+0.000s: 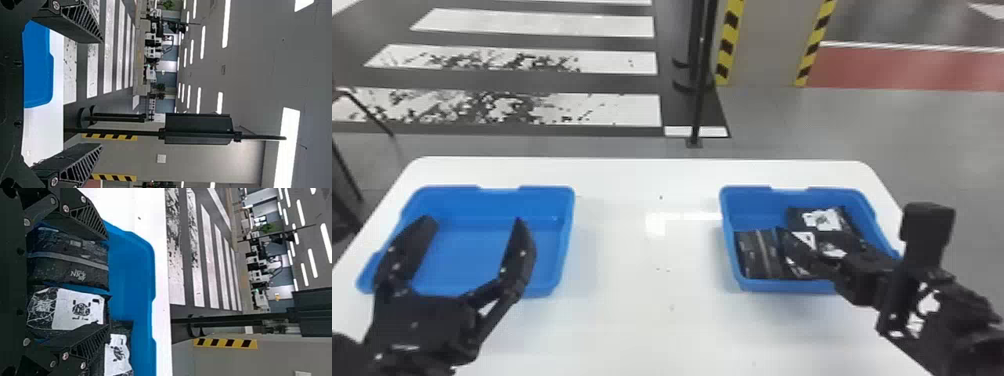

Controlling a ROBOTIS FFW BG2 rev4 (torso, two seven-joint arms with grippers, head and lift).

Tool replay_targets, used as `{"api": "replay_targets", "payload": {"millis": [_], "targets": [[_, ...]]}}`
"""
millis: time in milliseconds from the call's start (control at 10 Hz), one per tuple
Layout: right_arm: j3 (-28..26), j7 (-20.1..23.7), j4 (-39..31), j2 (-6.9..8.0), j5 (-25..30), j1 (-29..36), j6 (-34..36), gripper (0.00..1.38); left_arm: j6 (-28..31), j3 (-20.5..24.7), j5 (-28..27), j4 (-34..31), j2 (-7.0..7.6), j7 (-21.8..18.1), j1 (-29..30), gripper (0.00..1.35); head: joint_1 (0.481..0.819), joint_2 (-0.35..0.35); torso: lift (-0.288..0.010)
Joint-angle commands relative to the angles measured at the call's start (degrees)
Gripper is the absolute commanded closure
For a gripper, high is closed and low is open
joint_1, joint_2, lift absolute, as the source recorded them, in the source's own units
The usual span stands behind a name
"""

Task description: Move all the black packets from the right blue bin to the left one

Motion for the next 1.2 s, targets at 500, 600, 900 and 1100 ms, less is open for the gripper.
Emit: {"api": "replay_targets", "payload": {"millis": [500, 600, 900, 1100], "targets": [[3.19, 0.62, 9.99, -0.75, -1.01, -8.61, 7.04, 0.31, -0.73, -0.11, -0.44, 0.14, 0.00, -0.03, 0.00, 0.09, 0.695, -0.068, -0.140], [3.99, 0.62, 10.55, -0.84, -1.35, -9.03, 7.60, 0.31, -0.87, -0.11, -0.44, 0.14, 0.00, -0.03, -0.14, 0.09, 0.695, -0.060, -0.140], [5.93, 0.62, 11.96, -1.01, -1.81, -9.87, 10.27, 0.31, -1.15, 0.00, -0.22, 0.28, 0.00, -0.03, -0.14, 0.09, 0.695, -0.038, -0.140], [7.42, 0.53, 13.37, -1.36, -2.61, -10.72, 12.66, 0.32, -1.85, 0.00, -0.56, 0.28, 0.00, -0.03, -0.28, 0.10, 0.695, -0.024, -0.140]]}}
